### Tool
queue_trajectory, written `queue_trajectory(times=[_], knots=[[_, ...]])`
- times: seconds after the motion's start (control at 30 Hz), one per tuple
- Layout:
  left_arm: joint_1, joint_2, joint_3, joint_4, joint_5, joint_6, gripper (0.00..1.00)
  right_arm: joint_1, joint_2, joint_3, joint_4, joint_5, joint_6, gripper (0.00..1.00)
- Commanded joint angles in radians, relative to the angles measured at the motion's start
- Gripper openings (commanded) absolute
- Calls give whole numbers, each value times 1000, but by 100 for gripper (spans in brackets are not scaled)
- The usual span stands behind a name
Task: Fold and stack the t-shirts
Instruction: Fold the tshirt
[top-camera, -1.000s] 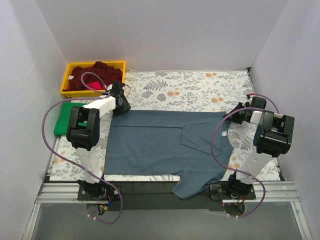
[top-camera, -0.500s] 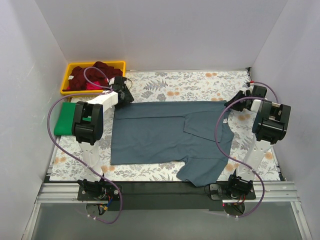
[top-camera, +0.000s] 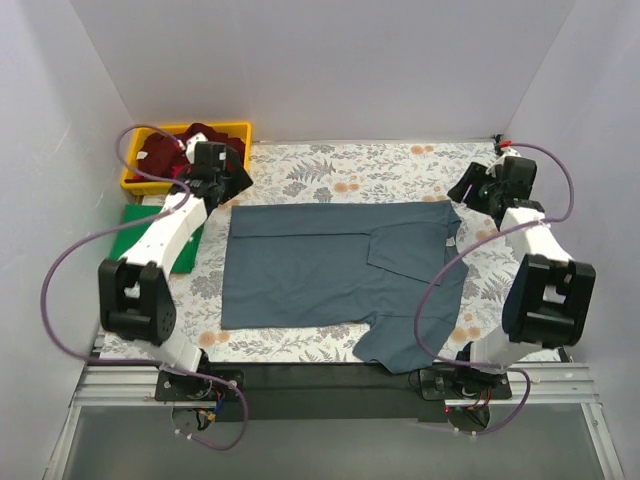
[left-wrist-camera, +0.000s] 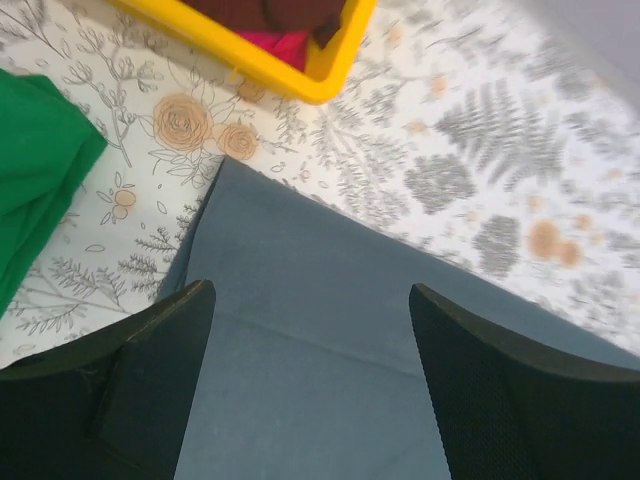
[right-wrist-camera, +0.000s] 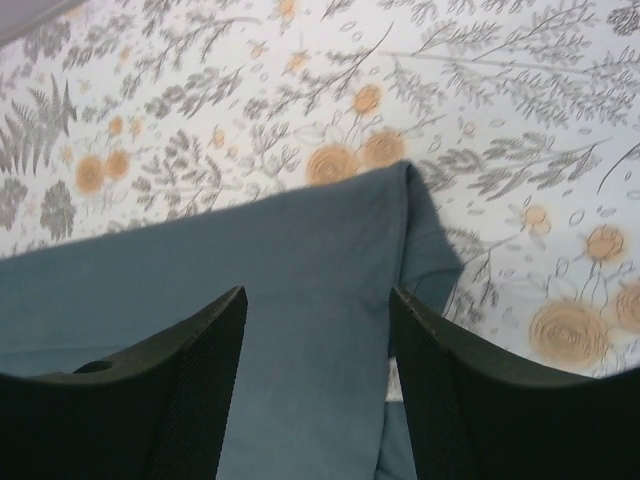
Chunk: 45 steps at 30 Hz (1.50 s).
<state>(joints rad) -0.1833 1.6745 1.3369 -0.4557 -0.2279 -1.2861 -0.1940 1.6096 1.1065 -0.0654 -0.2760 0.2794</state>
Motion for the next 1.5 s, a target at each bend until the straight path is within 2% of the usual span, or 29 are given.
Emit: queue_trajectory(times=[0.0, 0.13, 0.3, 0.4, 0.53, 0.73, 0.93, 1.07, 1.23, 1.3, 1.47], knots=[[1, -220, -102, -73, 1, -38, 78, 80, -114, -86, -146, 151, -28, 66], [-8, -396, -319, -165, 28, -91, 79, 116, -284, -215, -244, 196, -17, 68], [-30, -591, -499, -287, 16, -166, 76, 128, -428, -335, -315, 199, -22, 70], [-35, -657, -611, -331, 4, -226, 73, 145, -499, -390, -327, 181, 0, 72], [-39, -658, -693, -356, 27, -304, 69, 163, -519, -409, -335, 175, 1, 73], [-74, -592, -693, -426, 2, -420, 58, 174, -520, -404, -340, 158, -11, 72], [-100, -567, -706, -491, -7, -559, 56, 177, -507, -398, -335, 146, -19, 71], [-102, -562, -710, -500, -34, -590, 57, 226, -476, -407, -284, 67, -23, 65], [-102, -478, -593, -424, -70, -530, 57, 314, -350, -355, -222, 84, -28, 65], [-102, -399, -485, -397, -80, -481, 56, 317, -294, -318, -193, 103, -37, 64], [-101, -204, -331, -259, -61, -389, 53, 318, -165, -234, -172, 127, -55, 60]])
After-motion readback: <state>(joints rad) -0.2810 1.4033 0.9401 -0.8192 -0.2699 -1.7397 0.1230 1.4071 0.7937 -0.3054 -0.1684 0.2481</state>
